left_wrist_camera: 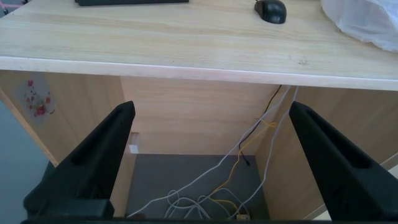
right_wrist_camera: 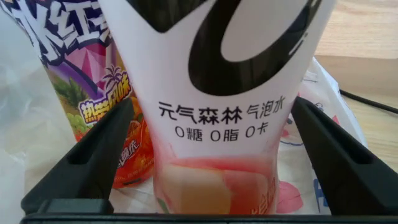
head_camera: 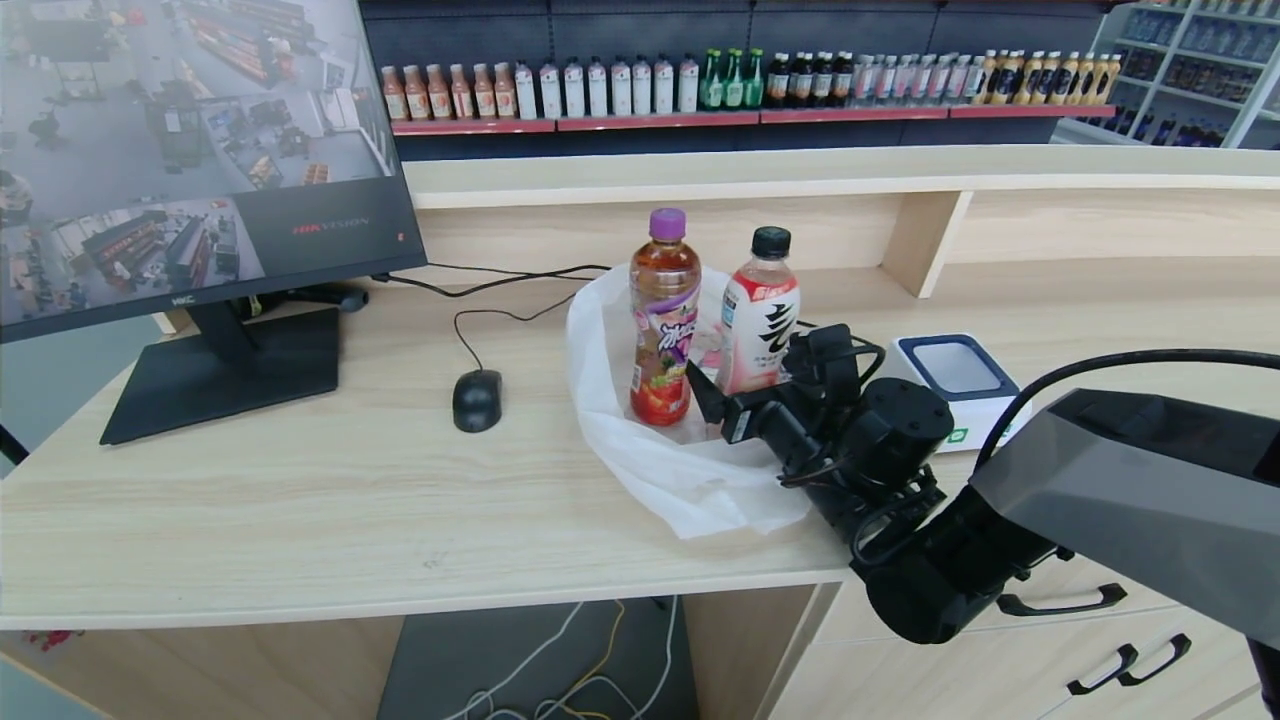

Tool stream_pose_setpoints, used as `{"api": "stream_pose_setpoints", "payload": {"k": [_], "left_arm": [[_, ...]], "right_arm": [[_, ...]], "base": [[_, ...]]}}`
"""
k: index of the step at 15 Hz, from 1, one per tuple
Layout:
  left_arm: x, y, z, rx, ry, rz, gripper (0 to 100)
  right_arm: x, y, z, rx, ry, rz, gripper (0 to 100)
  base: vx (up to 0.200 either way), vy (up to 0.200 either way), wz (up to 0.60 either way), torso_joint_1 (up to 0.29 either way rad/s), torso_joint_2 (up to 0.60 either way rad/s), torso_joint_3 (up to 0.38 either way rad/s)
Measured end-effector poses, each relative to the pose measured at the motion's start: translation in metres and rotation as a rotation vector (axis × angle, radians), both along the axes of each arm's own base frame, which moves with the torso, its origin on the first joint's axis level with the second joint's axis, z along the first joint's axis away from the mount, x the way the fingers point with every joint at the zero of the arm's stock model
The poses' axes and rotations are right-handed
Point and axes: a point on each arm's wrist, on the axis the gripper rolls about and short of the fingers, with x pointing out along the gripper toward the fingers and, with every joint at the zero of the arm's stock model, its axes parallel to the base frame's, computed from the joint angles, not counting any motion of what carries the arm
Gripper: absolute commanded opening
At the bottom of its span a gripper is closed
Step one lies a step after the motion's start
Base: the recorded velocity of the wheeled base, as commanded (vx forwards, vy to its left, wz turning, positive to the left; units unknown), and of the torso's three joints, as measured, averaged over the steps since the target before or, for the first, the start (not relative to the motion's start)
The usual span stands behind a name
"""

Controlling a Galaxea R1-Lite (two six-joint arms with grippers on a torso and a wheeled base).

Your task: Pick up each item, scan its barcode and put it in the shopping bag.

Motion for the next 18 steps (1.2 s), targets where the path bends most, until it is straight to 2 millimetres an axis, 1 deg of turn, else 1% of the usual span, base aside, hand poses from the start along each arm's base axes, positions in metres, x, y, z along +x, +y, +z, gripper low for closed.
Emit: {"api": "stream_pose_setpoints", "payload": {"k": [3,5,8,10,13,16,18], "left_arm": [[0.000,0.000,0.000,0.000,0.000,0.000,100],[0.000,0.000,0.000,0.002,0.000,0.000,100],[0.000,0.000,0.000,0.007,0.001,0.000,100],[0.000,0.000,0.000,0.008,0.001,0.000,100],[0.000,0.000,0.000,0.005,0.001,0.000,100],[0.000,0.000,0.000,0.005,0.001,0.000,100],[0.000,0.000,0.000,0.006,0.000,0.000,100]], "right_arm": [[-0.002,-0.002,0.002,0.000,0.000,-0.002,100],[-0.005,-0.003,0.007,0.004,-0.007,-0.001,100],[-0.013,-0.006,0.010,0.001,0.003,0.004,100],[-0.024,-0.007,0.014,-0.001,0.011,0.017,100],[-0.046,-0.006,0.030,0.007,0.001,0.051,100],[-0.071,-0.020,0.050,0.020,-0.018,0.057,100],[-0.091,-0.033,0.066,0.031,-0.042,0.059,100]], "base": [[0.000,0.000,0.00,0.000,0.00,0.000],[0.000,0.000,0.00,0.000,0.00,0.000],[0.000,0.000,0.00,0.000,0.00,0.000],[0.000,0.000,0.00,0.000,0.00,0.000],[0.000,0.000,0.00,0.000,0.00,0.000],[0.000,0.000,0.00,0.000,0.00,0.000],[0.000,0.000,0.00,0.000,0.00,0.000]]}}
